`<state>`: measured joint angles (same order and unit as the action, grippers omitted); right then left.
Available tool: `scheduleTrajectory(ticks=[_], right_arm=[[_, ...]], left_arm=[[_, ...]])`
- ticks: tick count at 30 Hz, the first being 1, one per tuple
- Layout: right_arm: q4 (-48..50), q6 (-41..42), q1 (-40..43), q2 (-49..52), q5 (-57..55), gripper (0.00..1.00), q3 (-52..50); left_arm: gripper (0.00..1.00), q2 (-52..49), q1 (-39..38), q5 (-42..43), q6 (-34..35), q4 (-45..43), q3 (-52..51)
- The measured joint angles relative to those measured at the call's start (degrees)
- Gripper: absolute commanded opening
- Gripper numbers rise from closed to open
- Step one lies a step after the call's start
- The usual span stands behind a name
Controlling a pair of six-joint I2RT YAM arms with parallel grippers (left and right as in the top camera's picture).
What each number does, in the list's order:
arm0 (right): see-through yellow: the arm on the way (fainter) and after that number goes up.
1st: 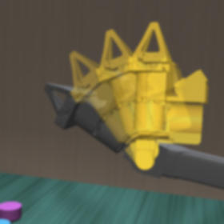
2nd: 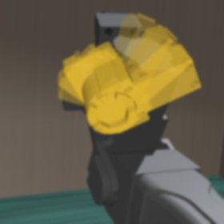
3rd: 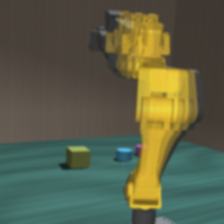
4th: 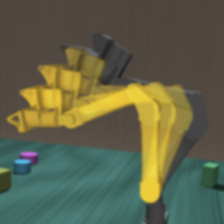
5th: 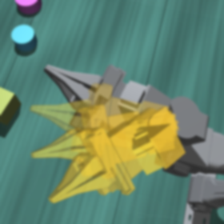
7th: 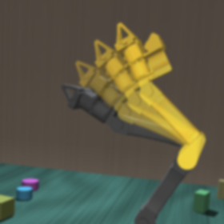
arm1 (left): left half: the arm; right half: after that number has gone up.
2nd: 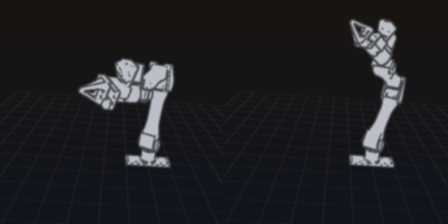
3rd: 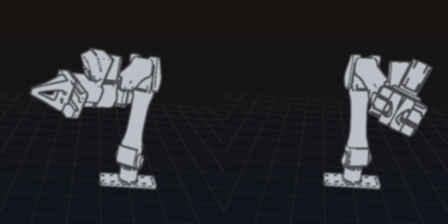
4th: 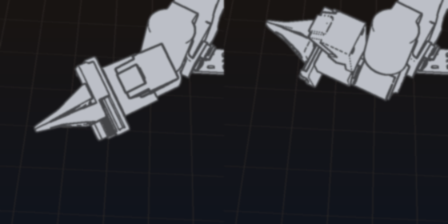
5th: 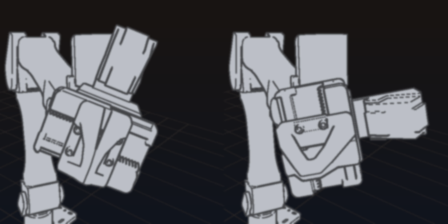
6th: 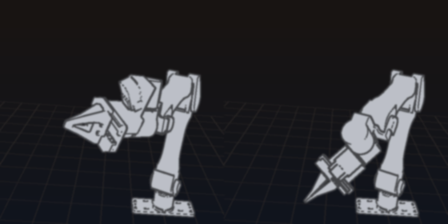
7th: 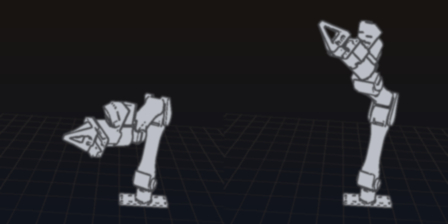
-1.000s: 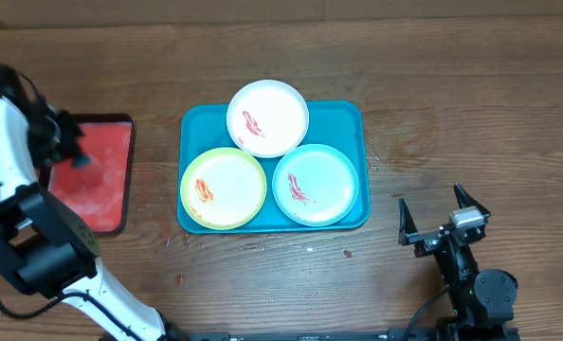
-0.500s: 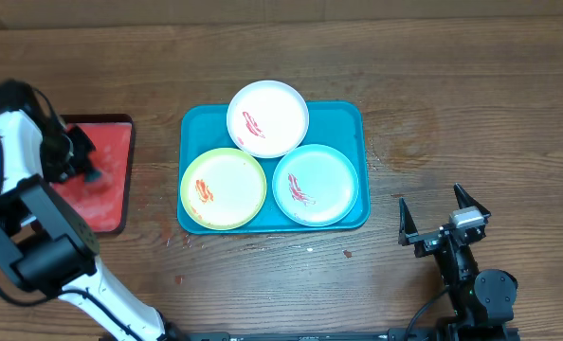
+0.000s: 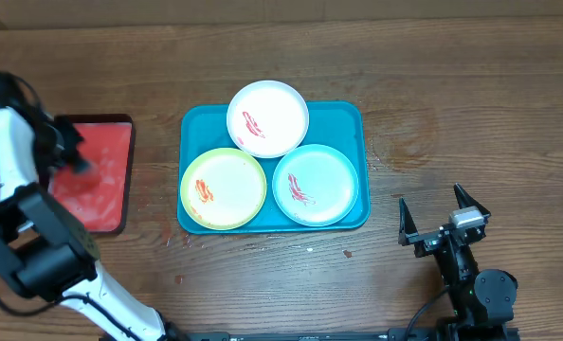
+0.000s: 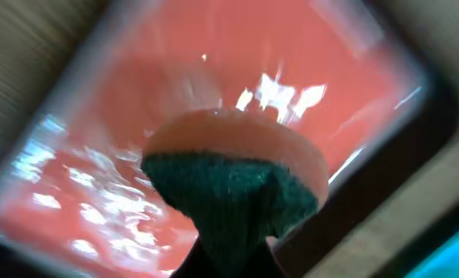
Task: Clean dirty plates on tray and stack at the side
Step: 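Lift the wet sponge out of the red tray with the left gripper, then place the sponge onto the yellow plate and release it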
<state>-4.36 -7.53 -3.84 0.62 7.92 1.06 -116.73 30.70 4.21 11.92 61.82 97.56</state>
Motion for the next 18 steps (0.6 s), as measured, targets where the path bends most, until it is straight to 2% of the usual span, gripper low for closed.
scheduleTrajectory(ticks=[3,5,9,12,18], right_arm=[[0.0,0.02,0.0,0.0,-0.02,1.0,0.0],[0.02,0.02,0.0,0.0,-0.02,1.0,0.0],[-0.02,0.02,0.02,0.0,0.0,1.0,0.0],[0.0,0.0,0.0,0.0,0.0,1.0,0.0],[-0.02,0.02,0.0,0.0,0.0,1.0,0.0]], left_arm=[[0.04,-2.43,-0.59,1.22,-0.02,2.62,-2.91],[0.04,-2.78,-0.59,1.92,0.0,7.63,-1.31],[0.04,-2.78,-0.61,5.84,0.17,20.06,12.09],[0.04,-0.94,-0.85,8.26,0.15,23.56,22.05],[0.04,7.74,-5.55,10.1,0.15,29.97,26.88]])
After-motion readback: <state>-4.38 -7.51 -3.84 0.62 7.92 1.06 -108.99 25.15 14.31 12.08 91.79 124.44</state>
